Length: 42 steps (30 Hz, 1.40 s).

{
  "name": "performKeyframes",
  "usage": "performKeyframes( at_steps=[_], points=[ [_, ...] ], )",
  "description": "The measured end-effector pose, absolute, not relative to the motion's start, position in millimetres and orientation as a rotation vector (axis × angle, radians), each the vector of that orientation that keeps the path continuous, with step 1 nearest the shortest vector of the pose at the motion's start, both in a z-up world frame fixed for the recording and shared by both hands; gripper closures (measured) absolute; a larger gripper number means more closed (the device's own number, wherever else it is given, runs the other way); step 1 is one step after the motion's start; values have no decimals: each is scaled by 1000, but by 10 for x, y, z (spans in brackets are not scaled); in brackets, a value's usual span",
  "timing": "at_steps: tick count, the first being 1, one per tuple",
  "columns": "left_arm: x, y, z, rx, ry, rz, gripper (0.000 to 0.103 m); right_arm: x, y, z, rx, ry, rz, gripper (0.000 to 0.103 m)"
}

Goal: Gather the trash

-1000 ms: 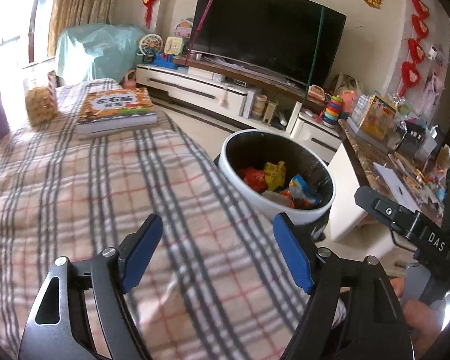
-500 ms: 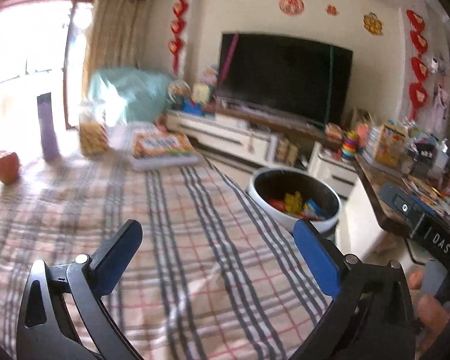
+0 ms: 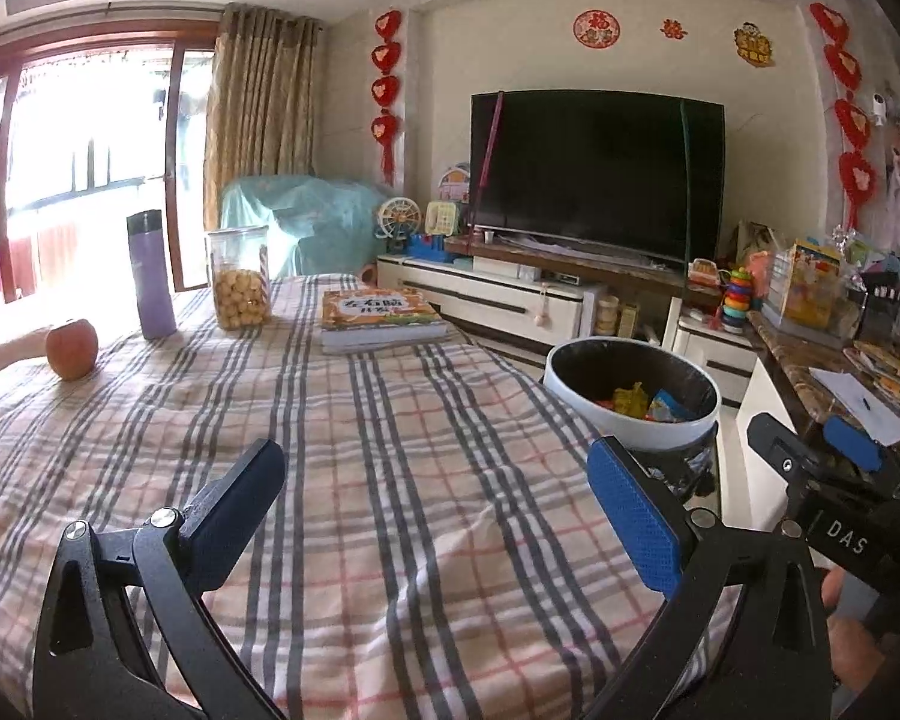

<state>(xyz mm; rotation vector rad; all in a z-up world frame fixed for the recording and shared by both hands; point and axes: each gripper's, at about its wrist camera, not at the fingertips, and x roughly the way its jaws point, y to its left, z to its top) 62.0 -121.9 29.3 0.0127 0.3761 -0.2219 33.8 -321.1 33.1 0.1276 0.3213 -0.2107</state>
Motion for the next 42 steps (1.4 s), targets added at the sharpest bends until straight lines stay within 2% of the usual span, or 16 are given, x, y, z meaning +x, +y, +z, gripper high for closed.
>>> performKeyframes(
  at_steps=[42],
  points=[
    [444, -1101, 397, 7, 333, -200, 0, 145, -3041, 479, 106, 273, -193, 0]
  ],
)
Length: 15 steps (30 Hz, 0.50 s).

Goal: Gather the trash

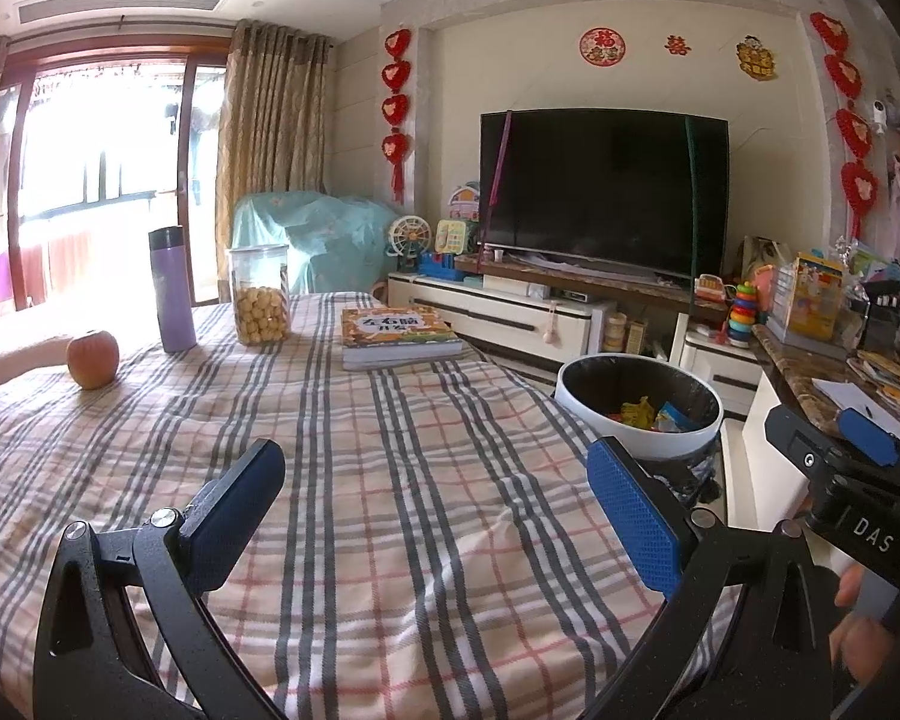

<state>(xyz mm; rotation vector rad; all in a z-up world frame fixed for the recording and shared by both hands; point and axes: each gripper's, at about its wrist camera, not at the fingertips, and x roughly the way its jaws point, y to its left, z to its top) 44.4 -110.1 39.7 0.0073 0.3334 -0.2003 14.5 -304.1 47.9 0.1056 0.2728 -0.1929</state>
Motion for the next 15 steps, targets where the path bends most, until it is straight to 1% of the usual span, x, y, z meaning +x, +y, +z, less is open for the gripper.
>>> performKeyframes(
  at_steps=[15],
  points=[
    [446, -1087, 403, 5, 337, -197, 0, 144, -3018, 479, 106, 272, -189, 0]
  ],
)
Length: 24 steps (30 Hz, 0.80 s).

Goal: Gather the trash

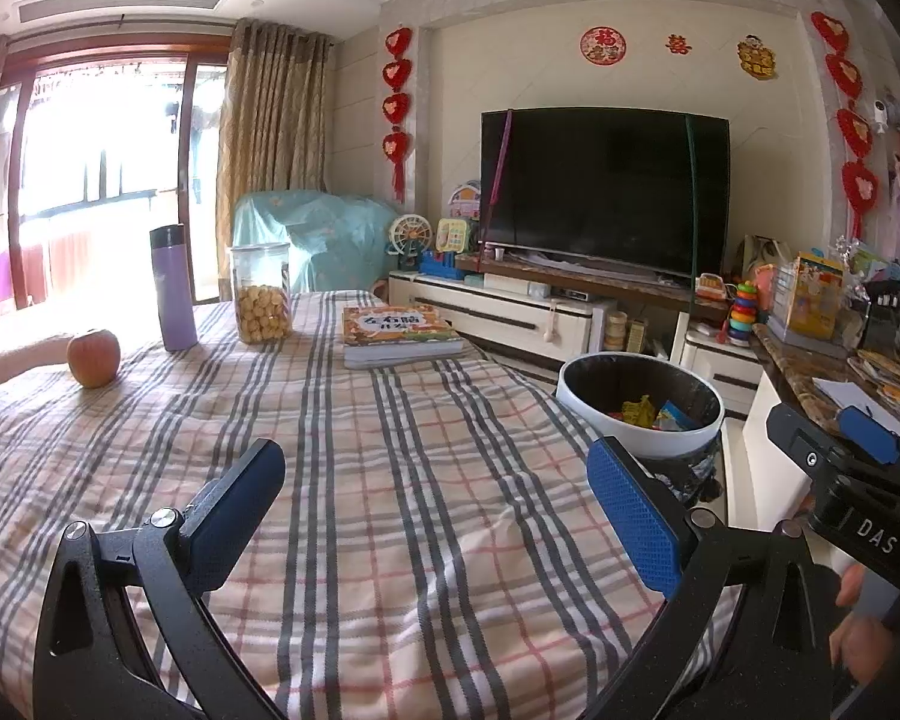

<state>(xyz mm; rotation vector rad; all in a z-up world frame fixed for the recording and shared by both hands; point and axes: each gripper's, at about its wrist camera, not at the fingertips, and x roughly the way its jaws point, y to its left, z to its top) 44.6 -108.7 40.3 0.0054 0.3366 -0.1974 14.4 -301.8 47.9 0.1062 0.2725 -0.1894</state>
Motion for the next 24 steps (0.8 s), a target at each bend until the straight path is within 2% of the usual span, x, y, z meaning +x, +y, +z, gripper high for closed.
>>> performKeyframes(
  at_steps=[24],
  points=[
    [446, -1078, 405, 10, 332, -199, 0, 143, -2997, 476, 107, 272, -190, 0]
  ],
)
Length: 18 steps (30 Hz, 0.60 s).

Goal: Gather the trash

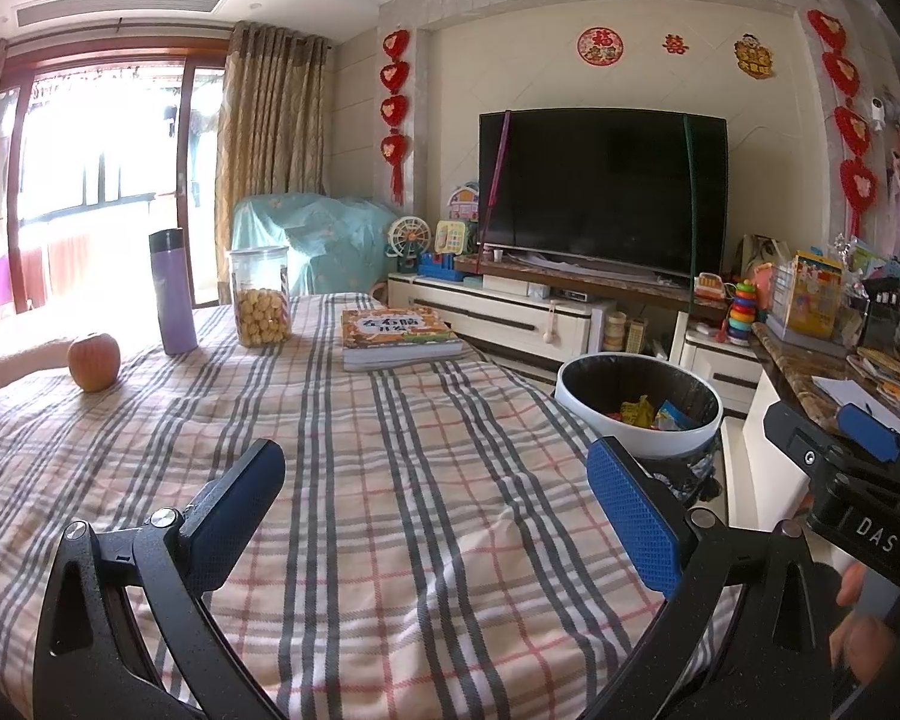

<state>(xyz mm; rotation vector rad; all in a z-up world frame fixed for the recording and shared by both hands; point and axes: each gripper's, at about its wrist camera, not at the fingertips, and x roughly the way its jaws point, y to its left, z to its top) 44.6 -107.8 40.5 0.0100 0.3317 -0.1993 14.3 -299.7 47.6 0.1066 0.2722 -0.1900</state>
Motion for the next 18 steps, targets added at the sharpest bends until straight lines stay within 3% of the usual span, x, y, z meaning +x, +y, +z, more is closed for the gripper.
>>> performKeyframes(
  at_steps=[18],
  points=[
    [454, -1076, 372, 13, 345, -205, 0, 169, -2892, 492, 108, 279, -181, 0]
  ],
)
